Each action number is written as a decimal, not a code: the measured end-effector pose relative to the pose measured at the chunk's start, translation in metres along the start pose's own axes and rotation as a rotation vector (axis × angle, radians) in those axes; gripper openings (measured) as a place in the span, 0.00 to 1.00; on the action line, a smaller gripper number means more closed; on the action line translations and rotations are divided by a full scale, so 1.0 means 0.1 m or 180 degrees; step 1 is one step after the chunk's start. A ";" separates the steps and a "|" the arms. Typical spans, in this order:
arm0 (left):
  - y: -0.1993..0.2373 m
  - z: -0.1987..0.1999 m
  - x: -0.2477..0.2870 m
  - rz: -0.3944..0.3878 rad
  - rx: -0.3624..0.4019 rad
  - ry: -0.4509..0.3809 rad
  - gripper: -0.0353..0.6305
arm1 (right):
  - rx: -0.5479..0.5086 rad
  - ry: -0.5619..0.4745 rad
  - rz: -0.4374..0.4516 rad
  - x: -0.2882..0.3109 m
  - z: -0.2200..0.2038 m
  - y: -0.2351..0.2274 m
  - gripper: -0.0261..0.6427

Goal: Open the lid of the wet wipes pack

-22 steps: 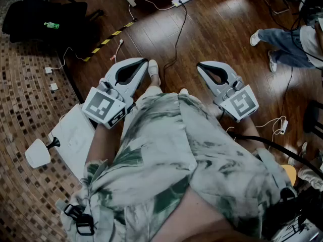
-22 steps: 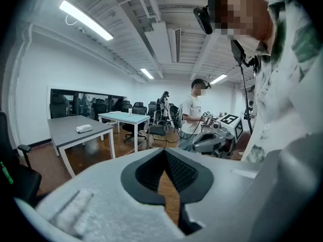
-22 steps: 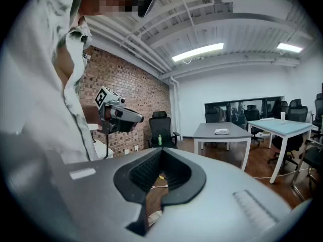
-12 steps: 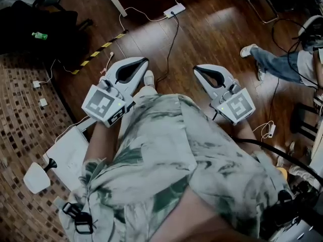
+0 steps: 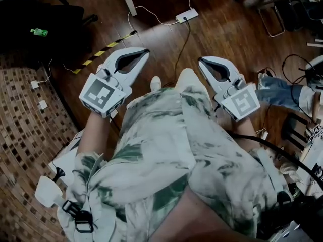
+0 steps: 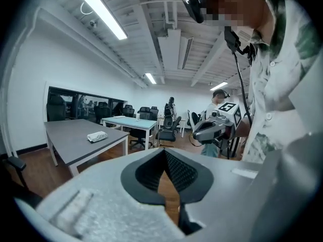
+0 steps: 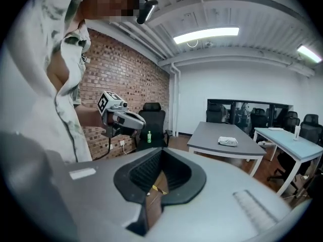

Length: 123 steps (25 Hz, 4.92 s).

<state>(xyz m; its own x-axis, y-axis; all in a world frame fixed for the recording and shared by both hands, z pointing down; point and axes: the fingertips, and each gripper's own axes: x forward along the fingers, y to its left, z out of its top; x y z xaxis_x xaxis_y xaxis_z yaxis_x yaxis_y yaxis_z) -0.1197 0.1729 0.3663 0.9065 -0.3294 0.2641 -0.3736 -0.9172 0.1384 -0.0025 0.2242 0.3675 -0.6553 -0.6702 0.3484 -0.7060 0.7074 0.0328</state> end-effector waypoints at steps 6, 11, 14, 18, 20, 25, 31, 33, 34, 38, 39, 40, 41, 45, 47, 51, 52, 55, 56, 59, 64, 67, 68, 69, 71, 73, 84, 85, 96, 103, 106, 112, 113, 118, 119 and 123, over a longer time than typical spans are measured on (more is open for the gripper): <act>0.58 0.03 0.28 0.0141 -0.0184 -0.0037 0.05 | -0.0120 0.0045 0.0042 0.38 0.06 -0.66 0.05; 1.06 0.13 0.75 0.0224 -0.0193 0.0036 0.05 | -0.0120 0.0003 0.0170 0.79 0.00 -1.29 0.05; 1.36 0.34 1.19 0.0261 -0.0183 0.0093 0.05 | 0.0003 0.0179 0.0320 1.06 0.07 -1.77 0.05; 1.80 0.68 1.97 0.0202 -0.0100 0.0163 0.05 | -0.0254 0.0337 0.0725 1.51 0.12 -2.55 0.05; 1.98 0.77 2.26 0.0240 -0.0088 0.0197 0.05 | -0.0381 0.0387 0.0826 1.66 0.09 -2.88 0.05; 2.30 0.80 2.69 0.0262 -0.0100 0.0337 0.05 | -0.0377 0.0420 0.0915 1.96 0.05 -3.41 0.05; 2.73 0.69 3.09 0.0274 -0.0091 0.0508 0.05 | -0.0434 0.0422 0.0994 2.24 -0.04 -3.81 0.05; 2.90 0.62 3.18 0.0293 -0.0111 0.0532 0.05 | -0.0496 0.0443 0.0989 2.32 -0.07 -3.90 0.05; 2.99 0.58 3.21 0.0306 -0.0129 0.0531 0.05 | -0.0536 0.0473 0.0991 2.36 -0.10 -3.93 0.05; 3.47 0.46 3.36 0.0348 -0.0159 0.0530 0.05 | -0.0644 0.0630 0.0939 2.62 -0.14 -4.14 0.05; 3.61 0.43 3.40 0.0350 -0.0164 0.0548 0.05 | -0.0648 0.0665 0.0922 2.71 -0.13 -4.21 0.05; 3.75 0.41 3.44 0.0353 -0.0172 0.0563 0.05 | -0.0662 0.0700 0.0912 2.80 -0.13 -4.28 0.05; 3.90 0.38 3.50 0.0361 -0.0184 0.0572 0.05 | -0.0692 0.0738 0.0907 2.89 -0.13 -4.37 0.05; 4.50 0.22 3.80 0.0415 -0.0283 0.0618 0.05 | -0.0778 0.0912 0.0931 3.27 -0.20 -4.79 0.06; 4.82 0.14 3.94 0.0408 -0.0311 0.0675 0.05 | -0.0771 0.1055 0.0969 3.52 -0.27 -4.98 0.15; 5.36 -0.09 4.17 0.0346 -0.0306 0.0865 0.05 | -0.0965 0.1329 0.0983 4.10 -0.42 -5.29 0.11; 5.45 -0.14 4.21 0.0327 -0.0329 0.0895 0.05 | -0.1035 0.1377 0.0990 4.20 -0.45 -5.32 0.12; 5.60 -0.29 4.34 0.0255 -0.0359 0.1002 0.05 | -0.1262 0.1474 0.1036 4.48 -0.53 -5.42 0.13; 5.64 -0.34 4.38 0.0227 -0.0360 0.1047 0.05 | -0.1318 0.1502 0.1064 4.56 -0.56 -5.45 0.13; 5.68 -0.47 4.51 0.0128 -0.0361 0.1202 0.05 | -0.1449 0.1632 0.1133 4.74 -0.69 -5.55 0.13; 5.70 -0.63 4.61 -0.0016 -0.0340 0.1425 0.05 | -0.1717 0.1892 0.1256 4.95 -0.97 -5.69 0.13; 5.73 -0.69 4.66 -0.0007 -0.0288 0.1461 0.05 | -0.1880 0.1987 0.1406 5.01 -1.11 -5.68 0.13; 5.72 -0.74 4.67 -0.0020 -0.0311 0.1508 0.05 | -0.1921 0.2006 0.1438 5.03 -1.14 -5.67 0.13; 5.72 -0.80 4.67 -0.0040 -0.0330 0.1555 0.05 | -0.1962 0.2023 0.1460 5.05 -1.17 -5.65 0.13; 5.70 -0.88 4.65 -0.0076 -0.0333 0.1608 0.05 | -0.2053 0.2066 0.1492 5.08 -1.21 -5.61 0.13; 5.70 -0.92 4.64 -0.0087 -0.0347 0.1614 0.05 | -0.2149 0.2101 0.1524 5.10 -1.25 -5.57 0.13; 5.69 -0.96 4.66 -0.0149 -0.0421 0.1549 0.05 | -0.2227 0.2049 0.1665 5.08 -1.23 -5.56 0.07; 5.69 -0.97 4.64 -0.0151 -0.0446 0.1551 0.05 | -0.2187 0.2020 0.1650 5.09 -1.19 -5.56 0.07; 5.66 -0.91 4.62 -0.0193 -0.0630 0.1526 0.05 | -0.1814 0.1741 0.1550 5.32 -0.60 -5.81 0.06; 5.65 -0.90 4.56 -0.0189 -0.0769 0.1484 0.05 | -0.1225 0.1821 0.1567 5.62 -0.49 -6.03 0.06; 5.64 -0.87 4.56 -0.0179 -0.0791 0.1472 0.05 | -0.0967 0.1788 0.1573 5.78 -0.51 -6.16 0.06; 5.62 -0.90 4.51 -0.0182 -0.0845 0.1462 0.05 | -0.0418 0.1754 0.1564 6.04 -0.71 -6.26 0.04; 5.62 -0.90 4.49 -0.0180 -0.0848 0.1456 0.05 | -0.0391 0.1786 0.1580 6.07 -0.76 -6.24 0.04; 5.62 -0.91 4.57 -0.0186 -0.0873 0.1448 0.05 | -0.0379 0.1984 0.1727 6.08 -1.11 -6.20 0.04; 5.63 -0.91 4.59 -0.0190 -0.0870 0.1446 0.05 | -0.0354 0.1980 0.1725 6.08 -1.14 -6.22 0.04; 5.65 -0.91 4.60 -0.0183 -0.0887 0.1458 0.05 | -0.0342 0.1940 0.1712 6.09 -1.13 -6.25 0.04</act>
<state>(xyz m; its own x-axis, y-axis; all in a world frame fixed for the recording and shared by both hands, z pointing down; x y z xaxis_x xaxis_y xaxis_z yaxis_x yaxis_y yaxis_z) 0.0683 -0.4766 0.6528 0.7717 -0.0918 0.6293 -0.4204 -0.8161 0.3966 0.0702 -0.6011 0.6650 -0.6142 -0.0154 0.7890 -0.2869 0.9357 -0.2051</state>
